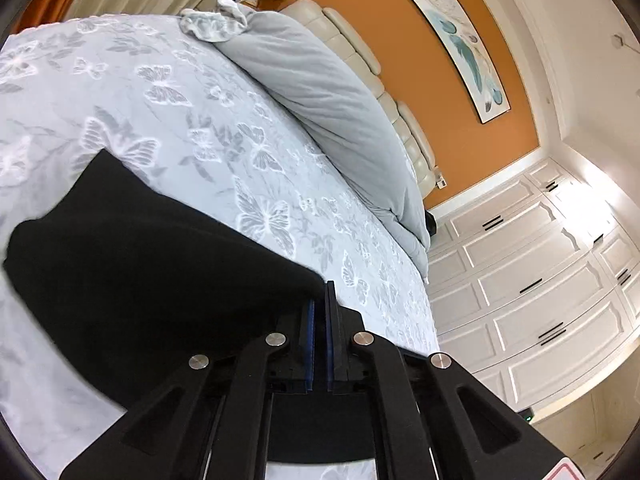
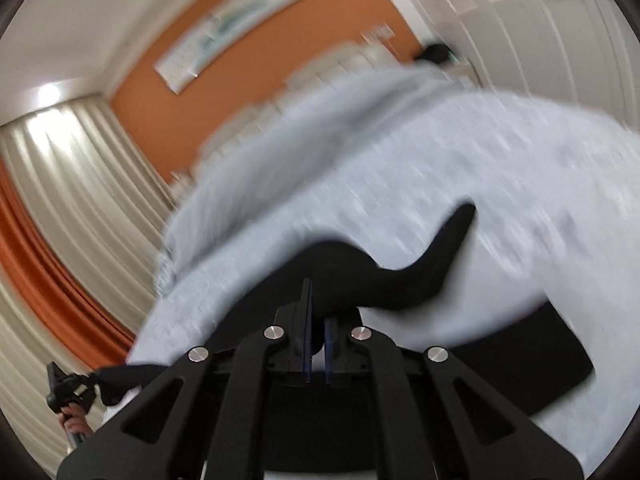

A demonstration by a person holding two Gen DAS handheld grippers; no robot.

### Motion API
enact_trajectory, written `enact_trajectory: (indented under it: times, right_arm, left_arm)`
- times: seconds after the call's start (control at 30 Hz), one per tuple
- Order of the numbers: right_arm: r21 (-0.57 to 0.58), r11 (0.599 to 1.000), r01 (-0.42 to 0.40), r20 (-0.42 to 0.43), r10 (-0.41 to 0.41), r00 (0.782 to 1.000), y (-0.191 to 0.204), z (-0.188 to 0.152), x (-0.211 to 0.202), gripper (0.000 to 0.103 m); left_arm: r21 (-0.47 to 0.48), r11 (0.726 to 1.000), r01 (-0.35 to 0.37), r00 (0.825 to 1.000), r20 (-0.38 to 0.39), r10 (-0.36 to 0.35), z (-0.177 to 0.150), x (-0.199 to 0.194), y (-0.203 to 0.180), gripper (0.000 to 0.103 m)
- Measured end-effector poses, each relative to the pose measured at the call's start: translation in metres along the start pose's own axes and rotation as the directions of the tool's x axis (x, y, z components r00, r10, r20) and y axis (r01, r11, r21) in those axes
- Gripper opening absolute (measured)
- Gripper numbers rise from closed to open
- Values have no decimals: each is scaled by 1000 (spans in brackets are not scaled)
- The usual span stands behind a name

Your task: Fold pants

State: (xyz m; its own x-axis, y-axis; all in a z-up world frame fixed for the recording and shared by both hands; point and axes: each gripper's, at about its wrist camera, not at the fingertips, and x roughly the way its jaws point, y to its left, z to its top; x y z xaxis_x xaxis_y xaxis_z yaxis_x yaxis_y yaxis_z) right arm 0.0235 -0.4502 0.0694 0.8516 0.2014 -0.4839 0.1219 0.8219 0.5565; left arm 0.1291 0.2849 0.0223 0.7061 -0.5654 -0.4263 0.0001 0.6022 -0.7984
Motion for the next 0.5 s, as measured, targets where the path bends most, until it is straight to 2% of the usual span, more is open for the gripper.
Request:
enact_trajectory:
  times: [0.07, 0.1, 0.13, 0.17, 0.23, 0.27, 0.3, 0.33, 0.37, 0.4, 0.43, 0.47, 0.5]
  right_arm:
    - [81, 995, 58, -156, -45, 987, -32, -23, 21, 3]
    - [79, 991, 109, -236, -88, 968, -43, -37, 33, 3]
    - [46, 989, 138, -284, -120, 951, -46, -46, 40, 3]
    - [-2, 988, 153, -333, -144, 932, -45, -55, 47, 4]
    - [-19, 987, 159, -352, -155, 923, -44, -61, 47, 9]
    - [-6, 989, 149, -356, -142, 924, -46, -60, 46, 10]
    - [34, 991, 128, -356, -107, 928, -50, -57, 43, 11]
    - [78, 991, 110, -346, -76, 935, -55, -56, 41, 14]
    - [154, 985, 80, -328, -26, 944, -62, -53, 40, 30]
    - [200, 978, 63, -321, 4, 947, -65, -50, 42, 43]
    - [253, 966, 47, -314, 36, 949, -64, -48, 50, 71]
    - [294, 955, 36, -304, 57, 951, -66, -48, 53, 83]
    - [332, 943, 26, -293, 76, 953, -67, -47, 58, 83]
  left_arm:
    - [-63, 996, -57, 996, -76, 52, -11, 4, 30, 3]
    - [-96, 988, -123, 984, -141, 109, -19, 12, 48, 3]
    - [-107, 975, -196, 964, -202, 172, -28, 22, 63, 3]
    - [-102, 966, -237, 950, -234, 208, -34, 27, 70, 3]
    - [-88, 948, -307, 922, -274, 274, -44, 35, 81, 4]
    - [-102, 947, -305, 924, -272, 269, -46, 34, 84, 4]
    - [-125, 950, -286, 935, -255, 248, -45, 28, 84, 9]
    - [-144, 952, -271, 944, -234, 234, -44, 22, 85, 23]
    - [-160, 951, -265, 950, -214, 229, -44, 17, 82, 37]
    - [-190, 945, -266, 956, -180, 233, -41, 8, 82, 66]
    - [-231, 937, -264, 962, -133, 238, -38, -3, 84, 77]
    - [-262, 930, -258, 965, -111, 236, -32, -5, 93, 77]
    - [-299, 923, -243, 970, -100, 223, -29, -8, 99, 77]
